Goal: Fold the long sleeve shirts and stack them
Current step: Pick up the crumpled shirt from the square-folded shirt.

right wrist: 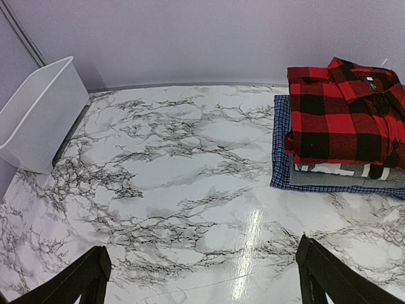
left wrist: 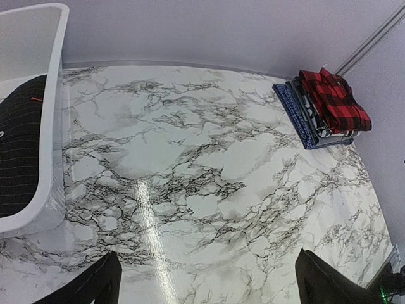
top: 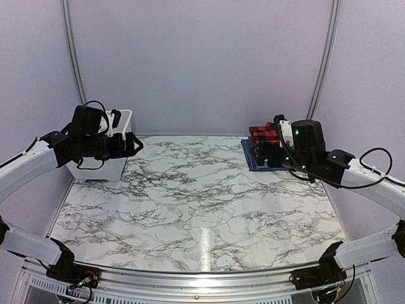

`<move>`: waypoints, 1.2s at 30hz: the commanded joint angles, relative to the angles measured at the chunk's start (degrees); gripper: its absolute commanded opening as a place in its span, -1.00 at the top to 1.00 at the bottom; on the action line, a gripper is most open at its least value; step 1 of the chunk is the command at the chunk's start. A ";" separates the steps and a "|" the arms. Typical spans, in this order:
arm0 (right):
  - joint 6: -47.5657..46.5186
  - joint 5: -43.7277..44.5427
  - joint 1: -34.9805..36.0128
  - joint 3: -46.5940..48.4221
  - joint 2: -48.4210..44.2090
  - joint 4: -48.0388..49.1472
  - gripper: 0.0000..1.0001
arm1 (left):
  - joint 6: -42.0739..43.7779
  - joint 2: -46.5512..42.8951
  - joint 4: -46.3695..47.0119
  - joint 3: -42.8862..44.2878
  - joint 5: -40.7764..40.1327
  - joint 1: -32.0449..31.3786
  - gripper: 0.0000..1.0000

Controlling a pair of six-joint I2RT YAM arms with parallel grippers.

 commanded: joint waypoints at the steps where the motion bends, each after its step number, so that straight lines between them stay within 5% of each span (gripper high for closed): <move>1: -0.29 1.63 0.16 3.96 0.86 -0.72 -0.97 | 2.38 -2.04 2.22 -0.48 1.08 -0.24 -0.98; 12: -1.31 1.58 0.24 3.95 0.84 -1.16 -0.97 | 4.83 1.30 1.08 6.16 -4.61 1.31 -0.98; 19: -4.66 1.98 0.19 4.40 0.44 -0.90 -0.97 | 3.39 6.61 -3.43 13.28 -15.76 5.61 -0.98; 29: -8.10 -1.20 0.20 3.65 0.02 -0.51 -0.97 | -1.07 27.23 -12.78 30.16 -20.33 19.78 -0.98; 36: -9.46 -1.87 0.19 1.90 -1.99 0.18 -0.97 | -2.07 40.96 -15.88 36.85 -20.01 24.13 -0.98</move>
